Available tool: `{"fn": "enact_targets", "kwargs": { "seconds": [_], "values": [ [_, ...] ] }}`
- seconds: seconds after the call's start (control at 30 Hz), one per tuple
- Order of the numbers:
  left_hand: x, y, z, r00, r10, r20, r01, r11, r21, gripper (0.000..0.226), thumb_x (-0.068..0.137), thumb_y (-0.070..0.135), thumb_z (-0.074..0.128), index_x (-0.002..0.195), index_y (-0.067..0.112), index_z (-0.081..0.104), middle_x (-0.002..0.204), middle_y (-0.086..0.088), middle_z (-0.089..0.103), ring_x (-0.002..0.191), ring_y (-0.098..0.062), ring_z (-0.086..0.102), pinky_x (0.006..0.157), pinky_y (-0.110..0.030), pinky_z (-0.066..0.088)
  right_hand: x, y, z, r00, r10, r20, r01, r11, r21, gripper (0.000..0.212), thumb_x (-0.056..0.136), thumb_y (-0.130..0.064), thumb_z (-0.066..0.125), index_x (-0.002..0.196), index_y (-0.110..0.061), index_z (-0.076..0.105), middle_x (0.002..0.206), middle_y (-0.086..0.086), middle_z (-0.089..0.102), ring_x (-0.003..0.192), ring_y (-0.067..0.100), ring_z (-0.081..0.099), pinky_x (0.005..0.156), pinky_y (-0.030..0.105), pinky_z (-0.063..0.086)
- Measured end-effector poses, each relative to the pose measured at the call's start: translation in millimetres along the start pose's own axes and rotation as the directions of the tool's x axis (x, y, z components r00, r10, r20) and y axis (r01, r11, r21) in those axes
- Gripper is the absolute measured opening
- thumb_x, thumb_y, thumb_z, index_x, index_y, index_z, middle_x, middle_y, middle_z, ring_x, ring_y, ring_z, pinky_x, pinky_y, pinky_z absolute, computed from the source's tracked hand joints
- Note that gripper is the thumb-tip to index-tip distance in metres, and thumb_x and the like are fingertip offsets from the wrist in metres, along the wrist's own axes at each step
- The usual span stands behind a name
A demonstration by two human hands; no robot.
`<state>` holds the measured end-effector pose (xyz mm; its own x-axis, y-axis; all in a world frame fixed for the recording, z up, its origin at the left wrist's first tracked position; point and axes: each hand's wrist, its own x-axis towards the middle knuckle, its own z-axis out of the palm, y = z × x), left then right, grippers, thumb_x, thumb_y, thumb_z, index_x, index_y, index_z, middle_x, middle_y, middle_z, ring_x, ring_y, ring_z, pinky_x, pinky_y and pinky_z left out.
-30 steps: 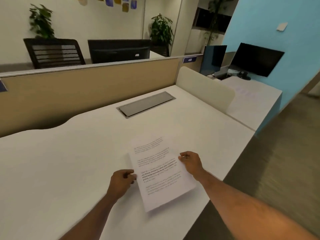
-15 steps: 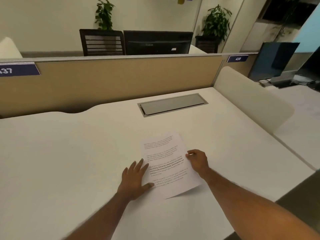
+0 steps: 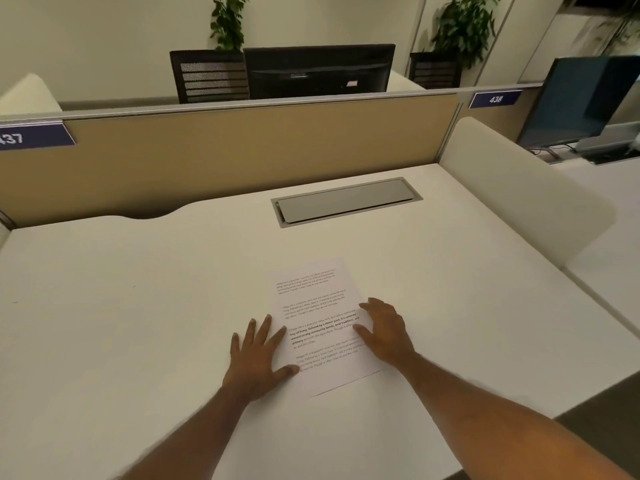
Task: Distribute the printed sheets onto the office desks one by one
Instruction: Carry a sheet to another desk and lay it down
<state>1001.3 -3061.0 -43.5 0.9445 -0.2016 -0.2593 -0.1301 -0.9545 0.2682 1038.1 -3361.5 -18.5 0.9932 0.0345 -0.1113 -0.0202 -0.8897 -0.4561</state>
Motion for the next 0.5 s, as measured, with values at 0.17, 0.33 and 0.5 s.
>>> {"fn": "enact_targets", "kwargs": {
  "seconds": [0.17,0.33,0.5],
  "values": [
    [-6,0,-11,1.000,0.013,-0.016,-0.014,0.998,-0.056,0.092,0.080,0.083,0.032,0.155,0.039,0.001,0.164,0.006,-0.012,0.152,-0.021,-0.010,0.121,-0.051,-0.002,-4,1,0,0.997,-0.015,0.081,0.023,0.995,-0.101,0.063,0.094,-0.056,0.049,0.148,-0.025,0.037,0.163,-0.001,0.021,0.150,0.016,0.016,0.120,0.040,0.015],
    [-34,-22,-29,0.992,-0.037,-0.123,0.034,0.999,-0.029,0.090,0.085,0.080,0.028,0.156,0.033,0.000,0.165,0.005,-0.011,0.152,-0.014,-0.011,0.122,-0.047,-0.002,6,-36,-1,0.987,-0.138,0.083,0.147,0.982,-0.114,0.069,0.094,-0.058,0.047,0.152,-0.024,0.030,0.165,-0.001,0.017,0.152,0.017,0.012,0.121,0.040,0.011],
    [-100,-73,-46,0.956,-0.190,-0.224,0.193,0.981,-0.005,0.098,0.076,0.088,0.011,0.155,0.032,-0.004,0.163,0.007,-0.016,0.148,-0.009,-0.019,0.122,-0.045,-0.006,6,-113,29,0.921,-0.361,0.147,0.377,0.920,-0.105,0.071,0.094,-0.057,0.047,0.154,-0.024,0.026,0.165,-0.001,0.014,0.153,0.018,0.010,0.121,0.039,0.011]
  ]
}}
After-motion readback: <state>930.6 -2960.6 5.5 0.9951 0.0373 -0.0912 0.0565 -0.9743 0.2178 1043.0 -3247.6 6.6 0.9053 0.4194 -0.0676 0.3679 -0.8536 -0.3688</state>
